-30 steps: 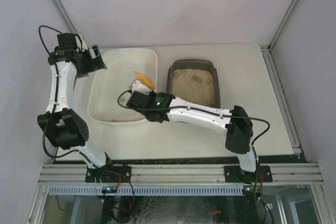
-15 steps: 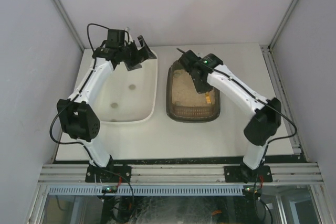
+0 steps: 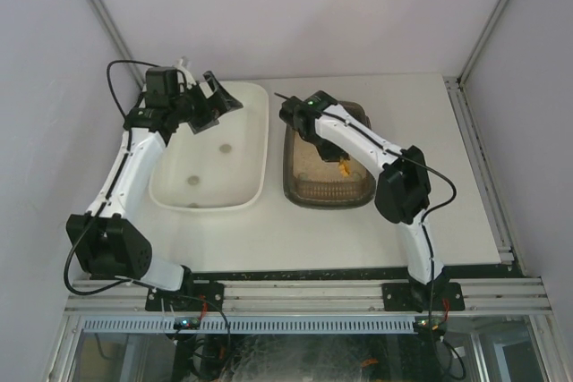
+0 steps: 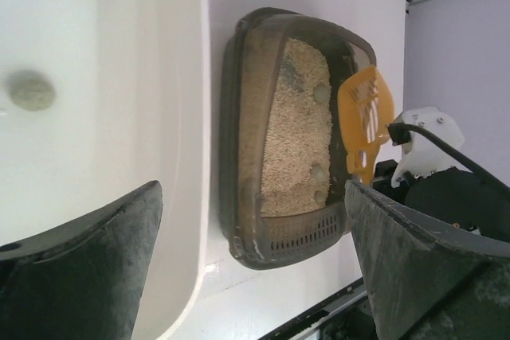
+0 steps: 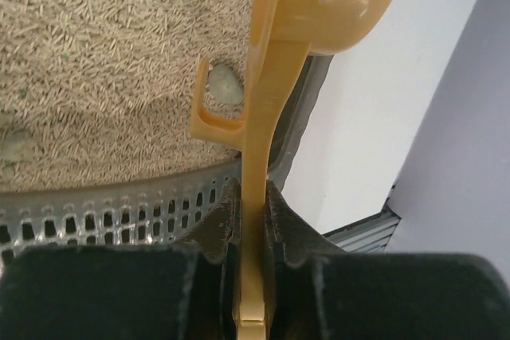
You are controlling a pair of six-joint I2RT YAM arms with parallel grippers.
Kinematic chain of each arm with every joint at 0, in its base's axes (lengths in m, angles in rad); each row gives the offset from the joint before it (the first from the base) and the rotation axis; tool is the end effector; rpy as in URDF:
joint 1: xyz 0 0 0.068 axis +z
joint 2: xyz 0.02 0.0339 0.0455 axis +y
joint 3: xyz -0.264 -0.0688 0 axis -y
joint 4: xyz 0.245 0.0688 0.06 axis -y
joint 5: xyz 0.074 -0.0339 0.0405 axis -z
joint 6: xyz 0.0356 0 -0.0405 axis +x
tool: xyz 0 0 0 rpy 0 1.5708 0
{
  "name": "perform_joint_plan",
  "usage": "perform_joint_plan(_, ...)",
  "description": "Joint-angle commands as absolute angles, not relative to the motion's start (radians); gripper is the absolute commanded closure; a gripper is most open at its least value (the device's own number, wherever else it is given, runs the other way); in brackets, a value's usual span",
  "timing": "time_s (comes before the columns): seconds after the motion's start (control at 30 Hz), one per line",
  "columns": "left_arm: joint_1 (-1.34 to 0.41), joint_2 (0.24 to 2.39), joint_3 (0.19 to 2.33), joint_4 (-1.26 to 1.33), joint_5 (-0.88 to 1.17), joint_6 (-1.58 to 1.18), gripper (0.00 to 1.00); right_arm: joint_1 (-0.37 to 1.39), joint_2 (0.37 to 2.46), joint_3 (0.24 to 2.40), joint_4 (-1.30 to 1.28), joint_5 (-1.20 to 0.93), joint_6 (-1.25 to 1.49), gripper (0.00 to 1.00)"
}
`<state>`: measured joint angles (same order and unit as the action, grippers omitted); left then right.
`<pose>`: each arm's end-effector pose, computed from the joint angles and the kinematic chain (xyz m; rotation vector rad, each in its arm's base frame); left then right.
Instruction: Clean the litter box
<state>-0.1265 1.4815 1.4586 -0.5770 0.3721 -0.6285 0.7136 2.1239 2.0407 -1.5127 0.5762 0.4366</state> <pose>0.3269 -0.0546 0.3703 -0.3400 2.2195 -0.8254 0.3190 0.2506 0.2737 -0.3916 2.7351 -0.7059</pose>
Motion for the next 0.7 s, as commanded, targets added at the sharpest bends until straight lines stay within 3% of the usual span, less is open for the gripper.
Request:
perform_joint_plan(0.0, -0.069, 1.436, 1.382, -0.541, 0.42, -0.582, 0.0, 0.737, 2.195, 2.117, -1.6, 0.719, 0.486, 1.0)
perform_joint_plan(0.67, 0.004, 1.449, 1.307, -0.534, 0.41, -0.574, 0.0, 0.637, 2.214, 1.945, -1.503, 0.689, 0.482, 1.0)
